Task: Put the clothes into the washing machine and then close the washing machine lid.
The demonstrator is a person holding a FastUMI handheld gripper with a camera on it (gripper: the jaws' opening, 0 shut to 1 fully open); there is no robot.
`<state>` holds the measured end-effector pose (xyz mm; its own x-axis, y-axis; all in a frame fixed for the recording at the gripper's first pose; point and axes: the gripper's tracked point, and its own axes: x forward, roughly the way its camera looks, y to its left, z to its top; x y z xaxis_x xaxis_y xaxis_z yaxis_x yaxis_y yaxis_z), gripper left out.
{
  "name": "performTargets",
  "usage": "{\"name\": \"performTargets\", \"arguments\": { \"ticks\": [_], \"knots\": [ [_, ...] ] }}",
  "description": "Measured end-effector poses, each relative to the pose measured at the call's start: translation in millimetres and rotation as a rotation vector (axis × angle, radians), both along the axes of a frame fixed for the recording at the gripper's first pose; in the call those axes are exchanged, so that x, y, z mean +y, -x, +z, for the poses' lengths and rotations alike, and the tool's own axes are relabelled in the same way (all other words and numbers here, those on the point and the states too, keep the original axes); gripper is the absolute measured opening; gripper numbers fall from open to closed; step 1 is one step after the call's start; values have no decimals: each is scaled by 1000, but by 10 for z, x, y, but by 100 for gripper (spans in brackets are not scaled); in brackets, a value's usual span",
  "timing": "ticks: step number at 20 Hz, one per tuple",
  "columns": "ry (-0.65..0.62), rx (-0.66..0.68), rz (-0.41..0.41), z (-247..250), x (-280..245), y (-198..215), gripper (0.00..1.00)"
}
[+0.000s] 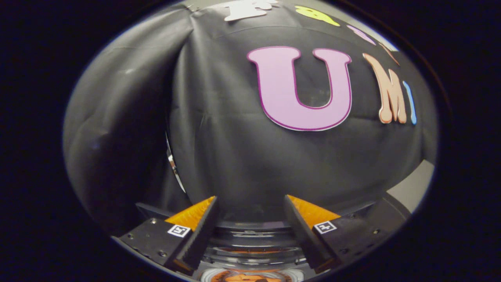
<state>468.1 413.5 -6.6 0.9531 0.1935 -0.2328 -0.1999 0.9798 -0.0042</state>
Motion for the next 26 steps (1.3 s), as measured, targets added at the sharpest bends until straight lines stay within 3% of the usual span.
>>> {"name": "performTargets", "arguments": {
  "ticks": [12, 26],
  "knots": [
    [-22, -88, 9, 45, -67, 420, 100],
    [-16, -62, 26, -23, -104, 734, 100]
  ]
}}
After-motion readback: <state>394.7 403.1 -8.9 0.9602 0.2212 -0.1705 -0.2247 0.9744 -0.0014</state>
